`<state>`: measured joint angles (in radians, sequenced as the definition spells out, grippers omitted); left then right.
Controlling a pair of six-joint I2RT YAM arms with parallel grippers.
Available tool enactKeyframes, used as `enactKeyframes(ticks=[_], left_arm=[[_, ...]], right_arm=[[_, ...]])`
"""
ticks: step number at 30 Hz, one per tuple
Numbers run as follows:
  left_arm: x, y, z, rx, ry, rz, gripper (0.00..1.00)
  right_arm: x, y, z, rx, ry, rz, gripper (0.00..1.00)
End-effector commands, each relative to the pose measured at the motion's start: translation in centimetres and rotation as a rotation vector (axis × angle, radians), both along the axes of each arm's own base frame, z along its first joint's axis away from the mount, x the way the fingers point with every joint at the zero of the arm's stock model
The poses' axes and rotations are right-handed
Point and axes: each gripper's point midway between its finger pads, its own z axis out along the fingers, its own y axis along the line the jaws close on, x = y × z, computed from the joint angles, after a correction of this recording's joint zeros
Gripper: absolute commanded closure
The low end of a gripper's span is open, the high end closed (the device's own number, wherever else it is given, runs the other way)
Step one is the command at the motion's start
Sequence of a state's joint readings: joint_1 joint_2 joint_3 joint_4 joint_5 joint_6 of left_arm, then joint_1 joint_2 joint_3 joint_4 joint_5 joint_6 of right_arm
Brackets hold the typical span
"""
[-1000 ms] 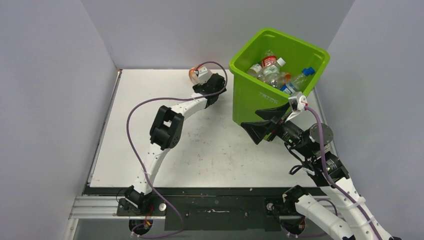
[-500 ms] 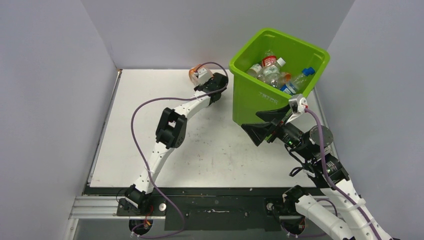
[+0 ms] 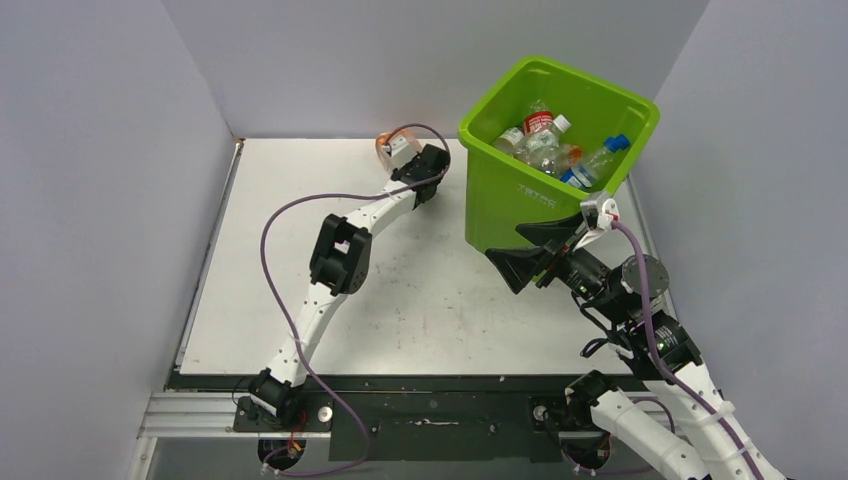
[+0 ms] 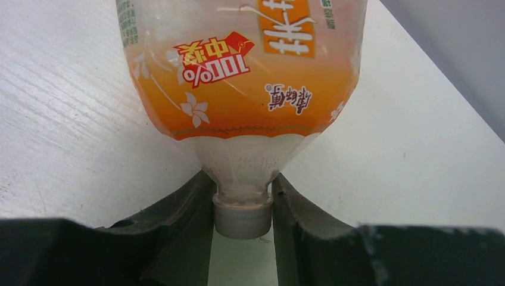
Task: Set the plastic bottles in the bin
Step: Pick up the plastic bottle from the corner of the board.
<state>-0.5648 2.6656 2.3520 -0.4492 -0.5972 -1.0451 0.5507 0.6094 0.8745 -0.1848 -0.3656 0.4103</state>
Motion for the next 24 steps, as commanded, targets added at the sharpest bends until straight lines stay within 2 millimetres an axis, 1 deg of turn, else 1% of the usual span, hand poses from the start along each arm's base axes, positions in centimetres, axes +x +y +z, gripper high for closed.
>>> enactKeyframes(ticks=[1, 2, 4, 5, 6, 7, 8, 9, 10, 11, 13, 14, 16, 19, 21, 22, 23, 24], left_arm=[[0.4, 0.1, 0.1, -0.015, -0.005, -0.006, 0.82], [0.2, 0.2, 0.4, -0.008, -0.006, -0.010, 0.88], [-0.4, 0.8, 1.8, 0.009, -0.016, -0.012, 1.00], [-0.9, 1.2, 2.7, 0.014, -0.027, -0.013, 1.00], [-1.3, 1.6, 4.5, 0.010, -0.056, -0.014, 1.00], [-1.9, 2.2, 5.8, 0.008, -0.079, -0.018, 1.00], [-2.5, 2.7, 8.2, -0.008, -0.129, -0.020, 1.00], [-3.3, 3.4, 10.1, -0.015, -0.167, -0.019, 1.00], [-4.2, 4.2, 12.7, -0.020, -0.213, -0.014, 1.00], [-5.3, 5.3, 14.3, -0.007, -0.234, -0.013, 1.00], [-7.4, 7.0, 19.1, 0.015, -0.293, -0.027, 1.00], [-8.9, 7.9, 22.8, 0.010, -0.345, -0.039, 1.00], [-11.9, 9.8, 26.9, 0.027, -0.393, -0.063, 1.00], [-16.9, 12.3, 32.4, 0.048, -0.502, -0.142, 1.00], [-20.2, 13.6, 35.0, 0.081, -0.579, -0.217, 1.00], [-21.7, 14.4, 35.9, 0.096, -0.612, -0.239, 1.00], [-23.1, 15.0, 36.6, 0.115, -0.636, -0.266, 1.00], [-24.4, 15.5, 37.1, 0.154, -0.648, -0.302, 1.00]], right_arm=[[0.2, -0.2, 1.0, 0.005, -0.042, -0.016, 0.08], [0.2, -0.2, 1.0, 0.004, -0.040, -0.016, 0.08], [0.2, -0.2, 1.0, 0.004, -0.041, -0.016, 0.08], [0.1, -0.2, 1.1, 0.007, -0.042, -0.016, 0.08], [0.1, -0.2, 1.2, 0.012, -0.042, -0.014, 0.08], [0.0, -0.2, 1.4, 0.017, -0.044, -0.013, 0.08], [0.0, -0.1, 1.5, 0.023, -0.044, -0.008, 0.08], [0.0, -0.1, 1.7, 0.030, -0.046, -0.006, 0.08], [-0.1, 0.0, 1.9, 0.038, -0.047, -0.001, 0.08], [-0.2, 0.1, 2.1, 0.044, -0.046, 0.004, 0.08], [-0.4, 0.3, 2.5, 0.056, -0.041, 0.021, 0.08], [-0.5, 0.6, 2.7, 0.062, -0.040, 0.037, 0.08], [-0.6, 0.9, 2.9, 0.075, -0.039, 0.057, 0.08], [-0.4, 2.0, 2.7, 0.090, -0.017, 0.102, 0.08], [-0.4, 3.0, 2.5, 0.112, 0.008, 0.151, 0.08], [-0.5, 3.5, 2.7, 0.133, 0.008, 0.179, 0.08], [-0.5, 4.0, 2.4, 0.146, 0.023, 0.196, 0.09], [-0.5, 4.4, 2.5, 0.161, 0.026, 0.211, 0.09]])
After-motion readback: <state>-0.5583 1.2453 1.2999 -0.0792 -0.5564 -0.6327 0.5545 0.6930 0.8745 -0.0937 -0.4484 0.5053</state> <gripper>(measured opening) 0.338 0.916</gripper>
